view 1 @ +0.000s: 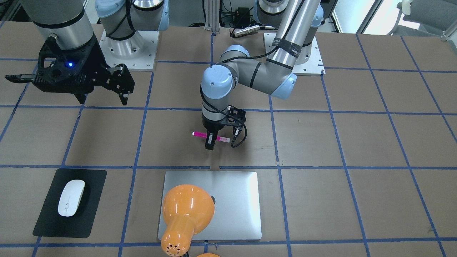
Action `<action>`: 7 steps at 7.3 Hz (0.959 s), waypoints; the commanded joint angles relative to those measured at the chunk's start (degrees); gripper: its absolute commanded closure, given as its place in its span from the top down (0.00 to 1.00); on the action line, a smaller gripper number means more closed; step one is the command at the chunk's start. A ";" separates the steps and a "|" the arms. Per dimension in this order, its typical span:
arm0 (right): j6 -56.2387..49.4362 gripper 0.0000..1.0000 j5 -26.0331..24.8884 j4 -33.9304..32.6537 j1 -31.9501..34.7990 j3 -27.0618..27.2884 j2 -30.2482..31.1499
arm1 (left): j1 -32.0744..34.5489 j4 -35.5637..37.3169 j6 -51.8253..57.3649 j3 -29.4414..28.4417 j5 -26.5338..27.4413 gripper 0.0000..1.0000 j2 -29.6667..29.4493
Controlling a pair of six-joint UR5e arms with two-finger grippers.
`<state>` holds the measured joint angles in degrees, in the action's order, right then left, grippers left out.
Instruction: Place pen and mouse around notebook
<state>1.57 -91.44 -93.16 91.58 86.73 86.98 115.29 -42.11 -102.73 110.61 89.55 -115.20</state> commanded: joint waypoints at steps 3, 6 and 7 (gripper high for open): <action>0.63 1.00 0.03 0.43 -0.34 0.02 -0.05 | 0.02 -1.75 -0.62 -1.97 0.53 0.51 -0.90; 0.54 1.00 0.12 -0.01 -0.35 0.02 -0.05 | 0.02 -1.92 -0.89 -4.09 0.80 0.71 -1.87; 0.54 1.00 0.04 0.00 -0.35 0.02 -0.05 | -0.33 -4.97 0.59 -4.53 1.85 0.64 0.04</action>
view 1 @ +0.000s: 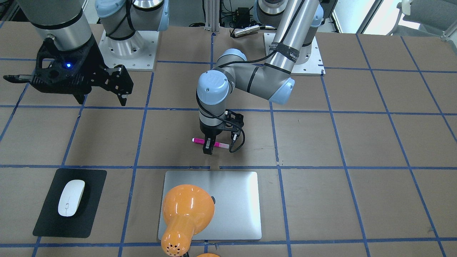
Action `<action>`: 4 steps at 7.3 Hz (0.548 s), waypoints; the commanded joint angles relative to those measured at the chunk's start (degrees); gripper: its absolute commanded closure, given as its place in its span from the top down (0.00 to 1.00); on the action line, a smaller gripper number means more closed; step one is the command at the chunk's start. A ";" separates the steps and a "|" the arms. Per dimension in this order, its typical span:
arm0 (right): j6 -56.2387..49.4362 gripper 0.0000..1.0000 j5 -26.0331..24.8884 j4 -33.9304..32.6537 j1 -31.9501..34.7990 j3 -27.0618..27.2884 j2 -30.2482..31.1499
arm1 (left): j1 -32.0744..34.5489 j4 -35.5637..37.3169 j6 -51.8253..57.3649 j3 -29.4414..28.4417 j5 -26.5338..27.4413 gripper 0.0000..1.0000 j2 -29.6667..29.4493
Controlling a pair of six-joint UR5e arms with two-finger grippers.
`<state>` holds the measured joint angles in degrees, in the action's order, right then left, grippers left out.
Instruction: Place pen and mouse around notebook
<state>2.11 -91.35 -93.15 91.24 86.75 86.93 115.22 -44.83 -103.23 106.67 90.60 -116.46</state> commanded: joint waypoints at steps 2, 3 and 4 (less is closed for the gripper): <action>0.00 1.00 0.03 -0.10 -0.01 0.00 -0.09 | -2.19 -7.34 17.21 -6.43 4.76 0.63 5.35; 0.00 1.00 -0.06 -0.19 -0.01 0.00 -0.18 | -4.20 -17.38 30.41 -11.34 4.85 0.65 8.15; -0.17 1.00 0.03 -0.02 -0.01 0.00 -0.18 | -6.83 -30.71 46.03 -15.40 4.77 0.67 11.49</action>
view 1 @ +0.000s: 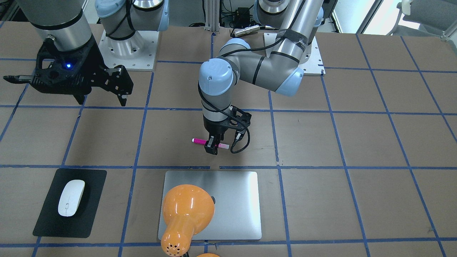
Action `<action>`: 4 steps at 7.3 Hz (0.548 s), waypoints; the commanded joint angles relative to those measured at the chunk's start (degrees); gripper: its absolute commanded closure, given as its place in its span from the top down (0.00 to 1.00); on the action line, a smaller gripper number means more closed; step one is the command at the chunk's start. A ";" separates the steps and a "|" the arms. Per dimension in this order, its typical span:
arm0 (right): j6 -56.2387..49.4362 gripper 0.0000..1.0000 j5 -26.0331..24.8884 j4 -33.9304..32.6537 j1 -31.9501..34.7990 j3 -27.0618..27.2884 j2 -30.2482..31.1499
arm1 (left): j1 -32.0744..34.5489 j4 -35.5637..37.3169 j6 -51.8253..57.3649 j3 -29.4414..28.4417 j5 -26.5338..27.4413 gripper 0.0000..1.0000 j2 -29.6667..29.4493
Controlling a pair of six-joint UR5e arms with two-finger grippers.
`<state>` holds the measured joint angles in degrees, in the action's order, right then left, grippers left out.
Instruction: Place pen and mouse around notebook
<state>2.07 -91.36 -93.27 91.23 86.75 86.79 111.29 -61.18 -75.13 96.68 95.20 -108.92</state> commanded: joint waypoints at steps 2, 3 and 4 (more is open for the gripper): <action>-0.14 1.00 -0.04 0.28 0.09 0.00 0.22 | -11.13 -27.64 42.16 -7.90 0.34 0.75 11.42; -0.14 1.00 0.04 0.20 0.09 0.00 0.22 | -16.23 -29.07 55.40 -7.91 -0.18 0.85 14.59; -0.14 1.00 0.04 0.02 0.09 0.00 -0.04 | -18.98 -30.56 63.71 -7.99 -0.88 1.00 16.79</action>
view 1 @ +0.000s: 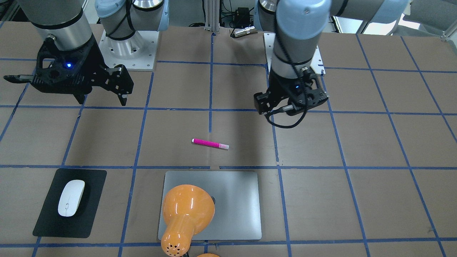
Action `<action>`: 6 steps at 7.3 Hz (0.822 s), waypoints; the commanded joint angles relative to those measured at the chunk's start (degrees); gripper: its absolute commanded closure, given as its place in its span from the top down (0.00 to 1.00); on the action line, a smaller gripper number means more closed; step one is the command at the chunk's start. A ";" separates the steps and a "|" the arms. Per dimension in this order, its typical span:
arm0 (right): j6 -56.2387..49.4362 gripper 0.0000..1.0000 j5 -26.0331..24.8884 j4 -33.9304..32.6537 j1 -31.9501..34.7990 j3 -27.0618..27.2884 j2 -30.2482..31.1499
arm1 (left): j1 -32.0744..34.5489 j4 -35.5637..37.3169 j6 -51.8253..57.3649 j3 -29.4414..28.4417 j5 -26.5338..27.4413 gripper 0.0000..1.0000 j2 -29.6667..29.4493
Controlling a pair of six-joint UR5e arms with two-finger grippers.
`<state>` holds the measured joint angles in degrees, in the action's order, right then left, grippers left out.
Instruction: Place pen and mouse around notebook
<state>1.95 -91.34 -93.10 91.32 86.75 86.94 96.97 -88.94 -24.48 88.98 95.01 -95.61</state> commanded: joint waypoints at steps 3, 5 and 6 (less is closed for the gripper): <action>0.25 1.00 -0.06 0.11 -0.01 0.09 -0.10 | -5.39 -3.34 28.35 -1.10 -6.07 1.00 4.04; 0.25 1.00 0.02 0.03 0.26 0.09 -0.01 | -5.56 -2.82 30.73 -1.18 -6.41 1.00 4.38; 0.25 1.00 0.02 0.03 0.17 0.09 -0.01 | -6.08 -2.82 30.55 -1.44 -6.67 1.00 4.73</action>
<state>2.19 -91.33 -93.05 91.48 86.83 86.90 91.35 -91.83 5.57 87.77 88.67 -91.18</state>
